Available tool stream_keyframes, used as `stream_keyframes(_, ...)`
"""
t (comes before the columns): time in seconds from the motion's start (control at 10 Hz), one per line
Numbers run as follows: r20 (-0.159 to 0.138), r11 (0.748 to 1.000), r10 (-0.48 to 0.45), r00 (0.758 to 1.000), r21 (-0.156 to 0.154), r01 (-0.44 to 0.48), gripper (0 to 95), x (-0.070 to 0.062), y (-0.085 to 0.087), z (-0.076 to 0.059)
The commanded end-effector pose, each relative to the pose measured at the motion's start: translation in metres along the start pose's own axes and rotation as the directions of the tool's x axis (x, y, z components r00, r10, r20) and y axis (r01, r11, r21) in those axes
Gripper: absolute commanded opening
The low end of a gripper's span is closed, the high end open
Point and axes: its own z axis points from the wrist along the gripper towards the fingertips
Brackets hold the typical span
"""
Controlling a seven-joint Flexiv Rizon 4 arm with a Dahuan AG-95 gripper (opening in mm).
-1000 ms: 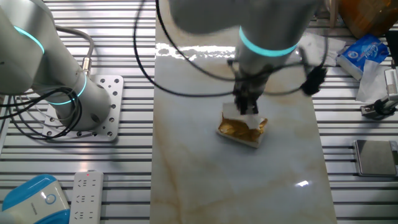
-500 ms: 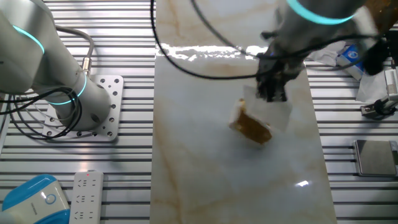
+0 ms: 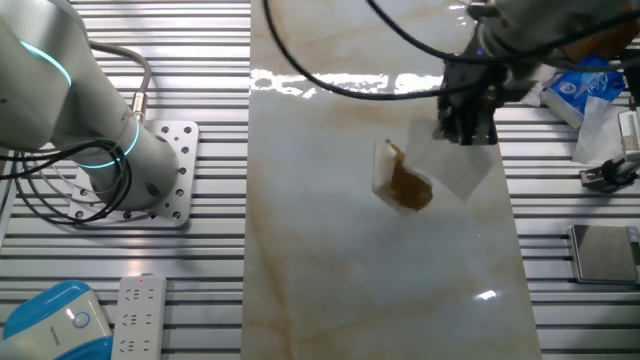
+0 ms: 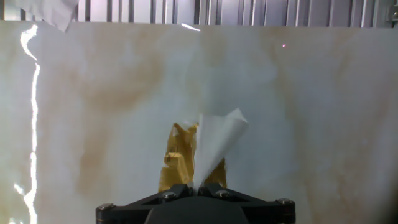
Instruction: Pull out a napkin
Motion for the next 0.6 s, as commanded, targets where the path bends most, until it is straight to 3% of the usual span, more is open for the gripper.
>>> stream_keyframes(0.1,0.076,1.0,-0.007,0.997,0.003,0.007,0.0,0.019,-0.002,0.082)
stream_keyframes(0.2,0.089,1.0,-0.007,0.996,0.007,0.007,0.0,0.025,0.0,0.113)
stream_keyframes(0.3,0.098,1.0,-0.004,0.995,0.018,0.002,0.0,0.029,0.004,0.136)
stream_keyframes(0.5,0.1,1.0,-0.004,0.995,0.026,0.001,0.0,0.031,0.005,0.151)
stream_keyframes(0.6,0.107,1.0,-0.004,0.994,0.027,0.001,0.0,0.031,0.005,0.148)
